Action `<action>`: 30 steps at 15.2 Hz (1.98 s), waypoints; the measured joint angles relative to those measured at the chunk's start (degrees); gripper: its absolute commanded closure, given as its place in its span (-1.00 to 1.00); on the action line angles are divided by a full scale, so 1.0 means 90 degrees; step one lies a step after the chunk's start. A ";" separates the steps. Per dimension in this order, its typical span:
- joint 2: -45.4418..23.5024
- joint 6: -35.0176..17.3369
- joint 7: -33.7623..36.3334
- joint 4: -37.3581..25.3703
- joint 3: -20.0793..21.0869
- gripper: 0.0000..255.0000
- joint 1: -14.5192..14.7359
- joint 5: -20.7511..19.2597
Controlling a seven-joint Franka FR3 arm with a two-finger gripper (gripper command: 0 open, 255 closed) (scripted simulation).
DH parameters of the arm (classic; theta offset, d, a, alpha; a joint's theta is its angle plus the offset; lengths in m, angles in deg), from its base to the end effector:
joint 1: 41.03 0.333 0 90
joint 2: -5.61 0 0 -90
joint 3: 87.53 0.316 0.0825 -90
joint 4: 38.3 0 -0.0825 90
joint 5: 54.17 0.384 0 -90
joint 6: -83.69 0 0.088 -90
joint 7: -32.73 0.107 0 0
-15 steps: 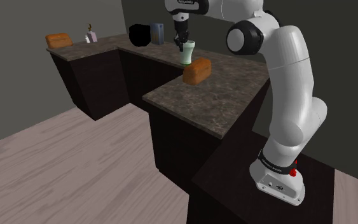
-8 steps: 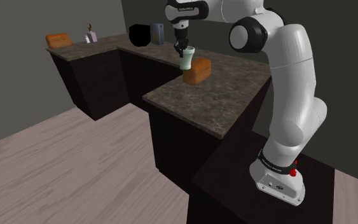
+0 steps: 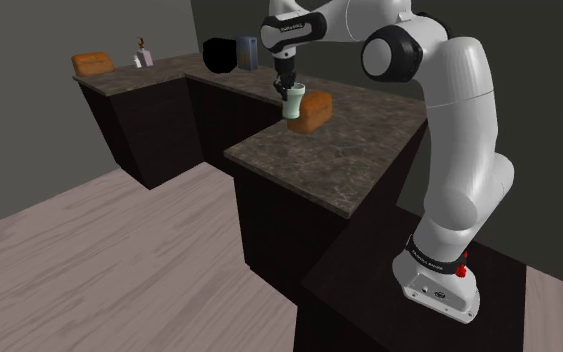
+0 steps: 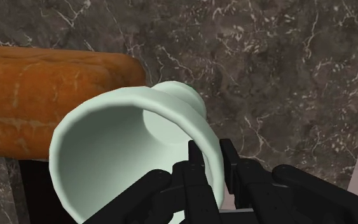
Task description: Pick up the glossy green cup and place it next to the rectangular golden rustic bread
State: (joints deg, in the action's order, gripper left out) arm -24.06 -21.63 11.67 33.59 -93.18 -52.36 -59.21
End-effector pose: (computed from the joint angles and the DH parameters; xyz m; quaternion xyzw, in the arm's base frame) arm 0.6868 -0.2004 0.4716 0.9958 0.0529 0.0103 0.0743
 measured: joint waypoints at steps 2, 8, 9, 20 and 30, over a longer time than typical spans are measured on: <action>-0.0016 -0.0173 0.0006 0.0157 -0.0002 1.00 -0.0008 -0.0002; -0.0042 -0.0672 0.0064 0.0632 0.0000 1.00 0.0000 -0.0016; -0.0047 -0.0766 0.0074 0.0722 0.0000 1.00 0.0001 -0.0019; -0.0228 -0.1370 0.0143 0.1147 0.0003 1.00 0.0002 -0.0031; -0.0226 -0.1377 0.0145 0.1149 0.0003 -1.00 0.0003 -0.0032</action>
State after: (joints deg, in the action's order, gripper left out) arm -26.09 -34.01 12.98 43.93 -93.15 -52.34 -59.50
